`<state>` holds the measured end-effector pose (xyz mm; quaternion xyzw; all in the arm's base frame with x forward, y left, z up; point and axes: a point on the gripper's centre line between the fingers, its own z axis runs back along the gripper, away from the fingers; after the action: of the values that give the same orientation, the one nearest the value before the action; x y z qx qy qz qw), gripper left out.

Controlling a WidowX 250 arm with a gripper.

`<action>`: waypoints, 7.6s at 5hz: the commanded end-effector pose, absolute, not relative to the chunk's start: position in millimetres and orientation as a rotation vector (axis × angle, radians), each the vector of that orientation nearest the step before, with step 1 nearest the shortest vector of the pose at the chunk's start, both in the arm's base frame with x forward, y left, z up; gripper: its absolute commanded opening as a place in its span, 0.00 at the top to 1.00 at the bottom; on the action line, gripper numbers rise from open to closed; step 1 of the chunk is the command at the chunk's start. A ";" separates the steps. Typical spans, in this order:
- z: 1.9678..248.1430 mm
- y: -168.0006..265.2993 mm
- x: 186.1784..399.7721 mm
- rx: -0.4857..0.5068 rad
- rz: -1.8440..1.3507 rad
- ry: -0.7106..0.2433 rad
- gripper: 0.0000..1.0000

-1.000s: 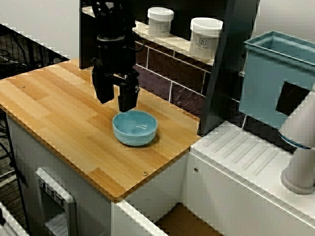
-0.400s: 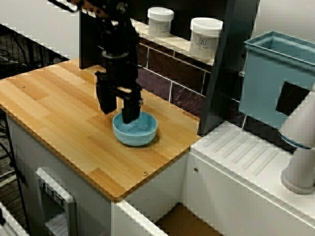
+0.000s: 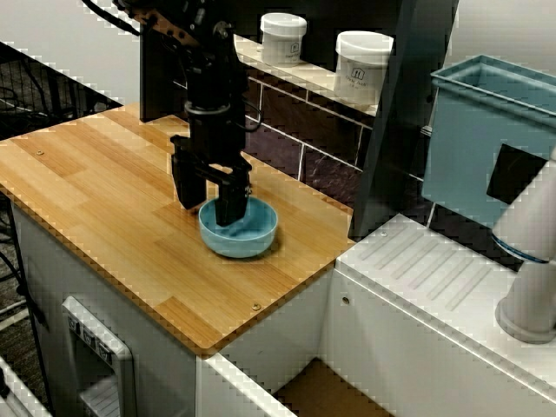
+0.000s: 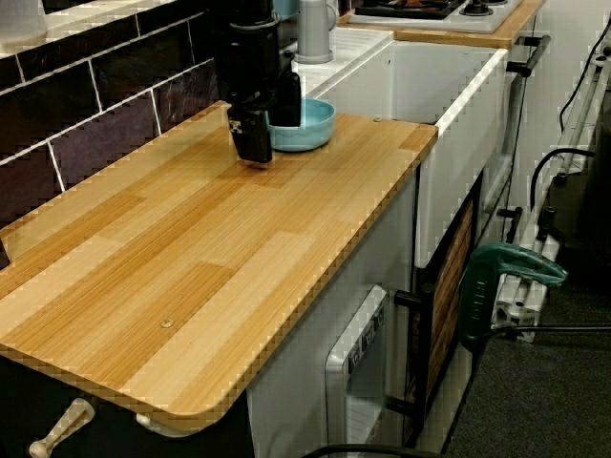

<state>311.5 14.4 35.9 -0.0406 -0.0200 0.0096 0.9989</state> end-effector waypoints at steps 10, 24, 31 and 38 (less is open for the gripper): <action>73.7 145.9 287.1 -0.096 0.057 -0.137 0.00; 35.7 206.3 302.8 0.012 0.048 -0.073 0.00; 67.1 229.1 291.6 -0.049 0.055 -0.054 0.00; 85.3 183.6 302.7 -0.033 0.038 -0.068 0.00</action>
<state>302.9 181.4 66.2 -0.0330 -0.0094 0.0126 0.9993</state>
